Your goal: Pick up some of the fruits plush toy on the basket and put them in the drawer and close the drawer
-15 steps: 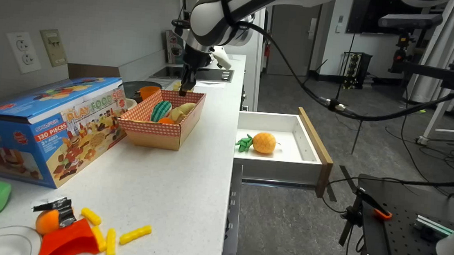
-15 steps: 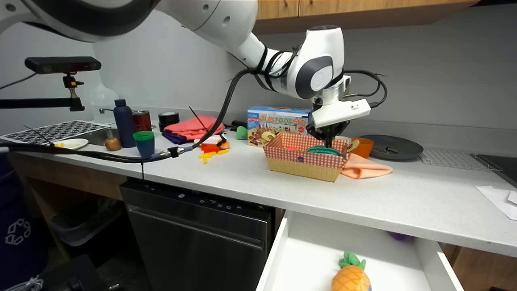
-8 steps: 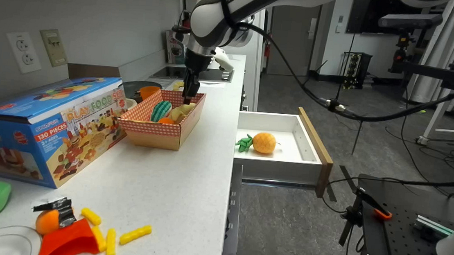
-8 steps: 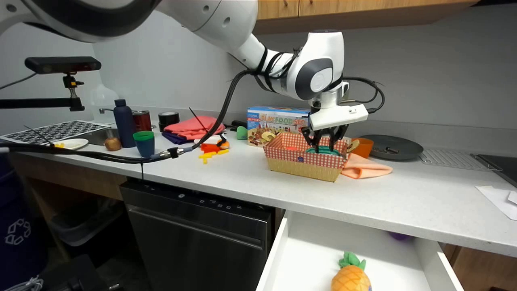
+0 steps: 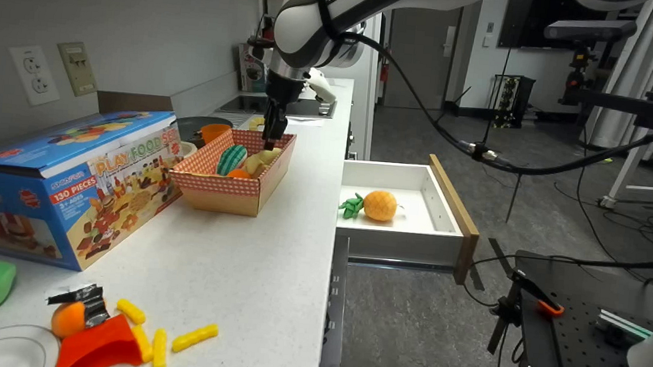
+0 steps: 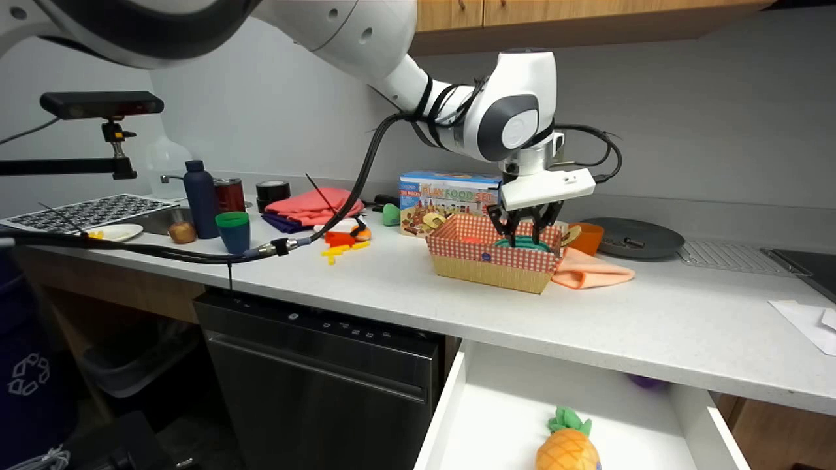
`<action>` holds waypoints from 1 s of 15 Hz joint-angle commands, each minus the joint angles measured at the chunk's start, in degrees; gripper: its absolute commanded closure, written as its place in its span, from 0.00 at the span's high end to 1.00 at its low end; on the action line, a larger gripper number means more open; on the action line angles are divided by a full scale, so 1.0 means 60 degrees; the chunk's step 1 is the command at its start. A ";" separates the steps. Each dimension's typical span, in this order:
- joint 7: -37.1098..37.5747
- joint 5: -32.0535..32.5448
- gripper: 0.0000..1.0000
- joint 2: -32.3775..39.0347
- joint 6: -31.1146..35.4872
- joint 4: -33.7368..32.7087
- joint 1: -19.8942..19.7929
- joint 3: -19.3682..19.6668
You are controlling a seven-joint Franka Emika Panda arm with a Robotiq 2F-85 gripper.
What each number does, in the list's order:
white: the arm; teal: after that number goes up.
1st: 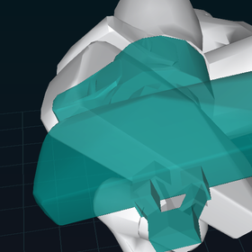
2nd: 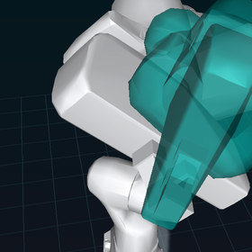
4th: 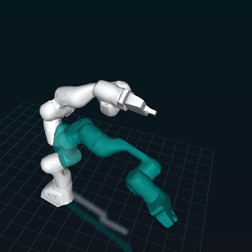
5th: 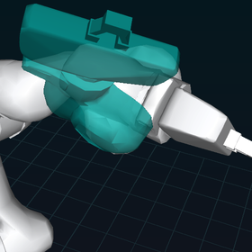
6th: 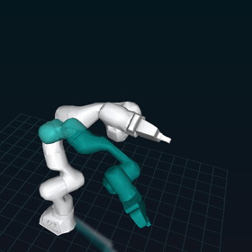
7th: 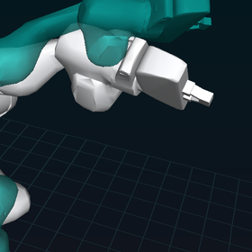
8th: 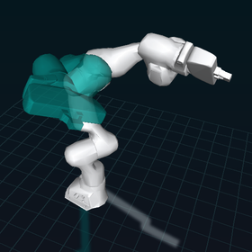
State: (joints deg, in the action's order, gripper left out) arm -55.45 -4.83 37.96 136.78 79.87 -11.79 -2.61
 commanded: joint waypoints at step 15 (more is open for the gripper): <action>0.1028 0.0223 0.45 0.1677 -0.1490 -0.2170 -0.0029 0.0124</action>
State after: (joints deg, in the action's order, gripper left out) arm -51.13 -4.82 44.20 129.44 71.61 -11.79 -2.03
